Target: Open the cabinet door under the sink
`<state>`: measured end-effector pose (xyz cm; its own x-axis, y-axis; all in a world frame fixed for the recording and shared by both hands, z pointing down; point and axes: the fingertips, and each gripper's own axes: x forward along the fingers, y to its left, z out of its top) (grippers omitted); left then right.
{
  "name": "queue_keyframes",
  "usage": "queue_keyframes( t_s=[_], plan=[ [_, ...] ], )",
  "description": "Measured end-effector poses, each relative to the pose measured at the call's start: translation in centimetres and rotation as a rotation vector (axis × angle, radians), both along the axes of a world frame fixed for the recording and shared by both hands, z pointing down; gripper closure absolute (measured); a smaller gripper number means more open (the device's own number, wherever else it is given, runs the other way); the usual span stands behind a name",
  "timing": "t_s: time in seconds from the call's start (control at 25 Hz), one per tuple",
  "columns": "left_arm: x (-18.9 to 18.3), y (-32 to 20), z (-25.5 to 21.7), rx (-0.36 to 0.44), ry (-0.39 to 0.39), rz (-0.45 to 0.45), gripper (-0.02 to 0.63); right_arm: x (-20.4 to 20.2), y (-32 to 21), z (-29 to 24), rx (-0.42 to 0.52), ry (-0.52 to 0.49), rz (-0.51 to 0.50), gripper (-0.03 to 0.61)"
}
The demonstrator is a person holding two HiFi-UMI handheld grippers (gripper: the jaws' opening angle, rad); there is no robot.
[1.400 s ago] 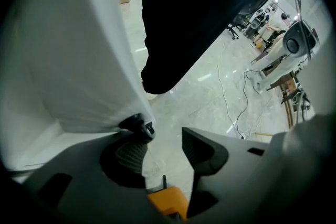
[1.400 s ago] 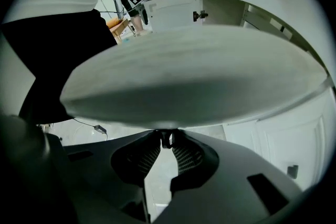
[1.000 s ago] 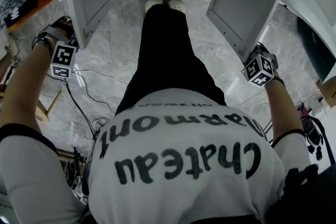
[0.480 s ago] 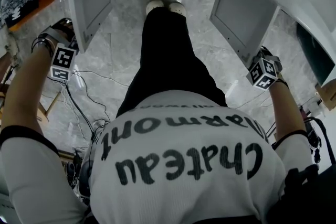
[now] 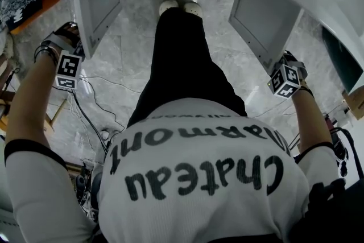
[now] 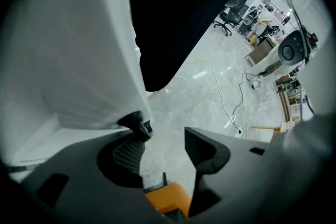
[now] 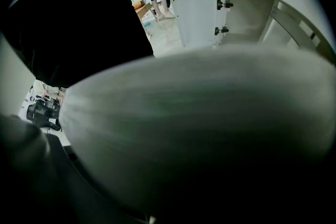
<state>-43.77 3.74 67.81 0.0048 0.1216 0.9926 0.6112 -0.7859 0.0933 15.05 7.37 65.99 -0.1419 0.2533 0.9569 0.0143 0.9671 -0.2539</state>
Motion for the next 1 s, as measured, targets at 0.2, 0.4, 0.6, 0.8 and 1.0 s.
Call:
queue_keyframes(
  t_s=[0.2,0.4,0.6,0.8,1.0],
  plan=[
    [0.2,-0.2,0.0,0.061,0.028,-0.092,0.397,-0.1,-0.1,-0.1,-0.002,-0.002,-0.008,0.499],
    [0.7,-0.2,0.3,0.079,0.040,-0.159,0.399,-0.2,-0.2,0.0,0.000,0.002,0.008,0.497],
    [0.9,0.5,0.2,0.046,0.027,-0.203,0.399,-0.3,0.5,-0.1,-0.023,0.011,0.016,0.457],
    [-0.4,-0.4,0.3,0.098,-0.021,-0.221,0.362,-0.4,0.8,-0.2,-0.045,0.019,0.047,0.415],
    [-0.9,-0.9,0.6,0.117,-0.037,-0.350,0.310,-0.4,1.0,-0.2,-0.037,0.020,0.034,0.387]
  ],
)
